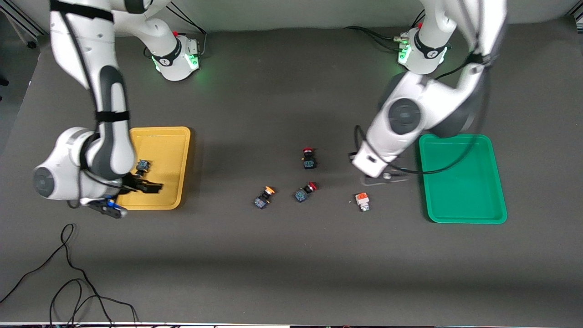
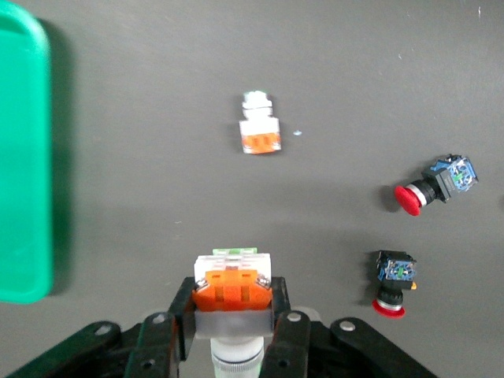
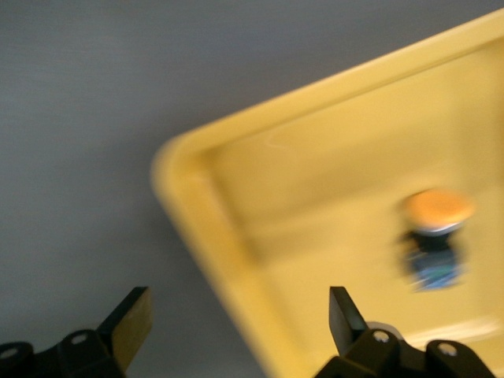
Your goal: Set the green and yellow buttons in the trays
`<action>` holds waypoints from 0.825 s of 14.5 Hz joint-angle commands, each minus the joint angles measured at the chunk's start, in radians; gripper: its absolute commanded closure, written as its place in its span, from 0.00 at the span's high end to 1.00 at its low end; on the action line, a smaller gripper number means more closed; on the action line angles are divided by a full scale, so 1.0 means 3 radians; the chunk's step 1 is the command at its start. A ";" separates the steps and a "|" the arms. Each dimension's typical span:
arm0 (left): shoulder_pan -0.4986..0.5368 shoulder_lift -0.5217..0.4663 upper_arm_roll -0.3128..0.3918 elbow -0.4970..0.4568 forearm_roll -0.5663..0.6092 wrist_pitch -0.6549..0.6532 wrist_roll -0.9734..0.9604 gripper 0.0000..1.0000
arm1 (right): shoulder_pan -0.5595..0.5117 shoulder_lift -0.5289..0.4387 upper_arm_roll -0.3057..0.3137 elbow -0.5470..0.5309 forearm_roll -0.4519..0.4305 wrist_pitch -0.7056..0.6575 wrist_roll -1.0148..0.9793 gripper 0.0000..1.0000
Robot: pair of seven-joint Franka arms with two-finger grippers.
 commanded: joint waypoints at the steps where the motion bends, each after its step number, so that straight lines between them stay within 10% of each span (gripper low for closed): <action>1: 0.0494 -0.0218 -0.0023 0.0022 -0.0170 -0.0407 0.0540 0.15 | 0.0246 0.0068 0.0140 0.0294 0.0093 -0.0047 0.0805 1.00; 7: 0.1415 -0.0245 -0.0008 -0.0141 0.0023 -0.0507 0.1676 0.15 | 0.0257 0.0492 0.0862 0.0943 0.0369 0.0320 0.2181 1.00; 12: 0.1498 0.0082 -0.0003 -0.0903 0.0361 0.0816 0.1734 0.15 | 0.0262 0.0824 0.1143 0.1026 0.0359 0.0918 0.2474 0.99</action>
